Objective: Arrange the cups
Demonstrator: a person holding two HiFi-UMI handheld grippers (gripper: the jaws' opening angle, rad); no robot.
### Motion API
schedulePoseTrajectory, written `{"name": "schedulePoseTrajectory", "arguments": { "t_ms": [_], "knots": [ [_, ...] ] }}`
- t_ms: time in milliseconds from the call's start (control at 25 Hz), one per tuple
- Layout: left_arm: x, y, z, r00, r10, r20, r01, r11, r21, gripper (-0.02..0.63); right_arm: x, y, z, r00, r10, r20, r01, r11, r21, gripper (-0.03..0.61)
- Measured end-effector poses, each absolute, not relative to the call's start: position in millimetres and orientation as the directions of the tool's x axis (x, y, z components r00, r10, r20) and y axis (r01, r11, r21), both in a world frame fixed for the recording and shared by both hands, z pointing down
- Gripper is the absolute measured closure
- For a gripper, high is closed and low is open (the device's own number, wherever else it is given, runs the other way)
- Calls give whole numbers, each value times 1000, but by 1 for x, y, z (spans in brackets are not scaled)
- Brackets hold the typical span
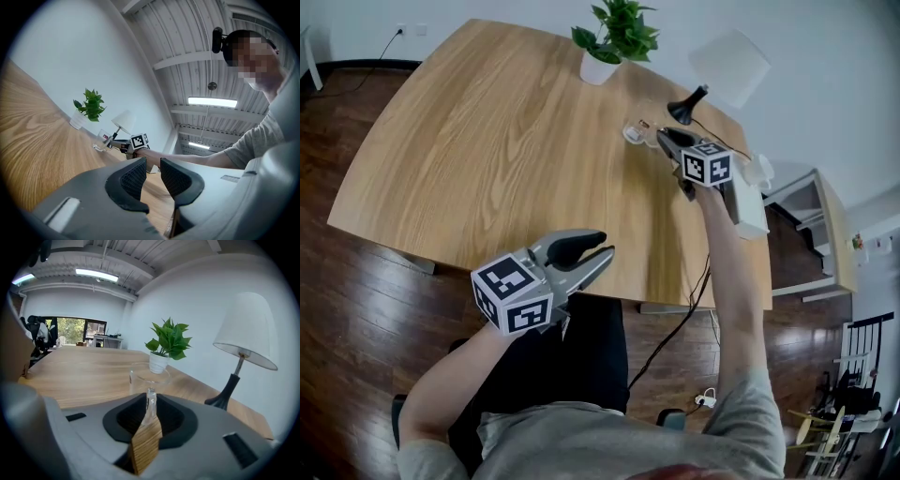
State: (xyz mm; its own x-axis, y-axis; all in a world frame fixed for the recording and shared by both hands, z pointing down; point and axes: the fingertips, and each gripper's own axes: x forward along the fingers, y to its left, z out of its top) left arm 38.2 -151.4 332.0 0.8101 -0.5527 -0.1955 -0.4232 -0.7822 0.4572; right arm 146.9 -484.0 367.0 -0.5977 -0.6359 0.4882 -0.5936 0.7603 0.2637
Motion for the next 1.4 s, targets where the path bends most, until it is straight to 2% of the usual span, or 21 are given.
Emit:
{"name": "schedulePoseTrajectory", "arguments": {
  "t_ms": [160,400,600,880,1080,1400],
  "knots": [
    [38,-152,332,809,-552,-201,-420,-782,461,525,145,-475,362,-613,-625,483,-606,765,219,509],
    [35,-151,331,810,-550,-203,-420,-786,453,525,156,-442,353,-651,-647,397,-679,730,78,511],
    [31,-151,331,816,-541,-206,-412,-792,450,525,184,-404,340,-668,-674,315,-719,694,-41,512],
    [32,-153,332,809,-552,-202,-428,-788,443,526,242,-361,312,-664,-706,245,-739,669,-75,512],
    [34,-152,332,811,-551,-197,-431,-790,436,525,309,-347,268,-596,-780,191,-797,603,-23,513],
    [36,-152,332,813,-550,-191,-432,-790,435,525,452,-358,256,-366,-912,186,-929,368,-28,513]
  ]
}}
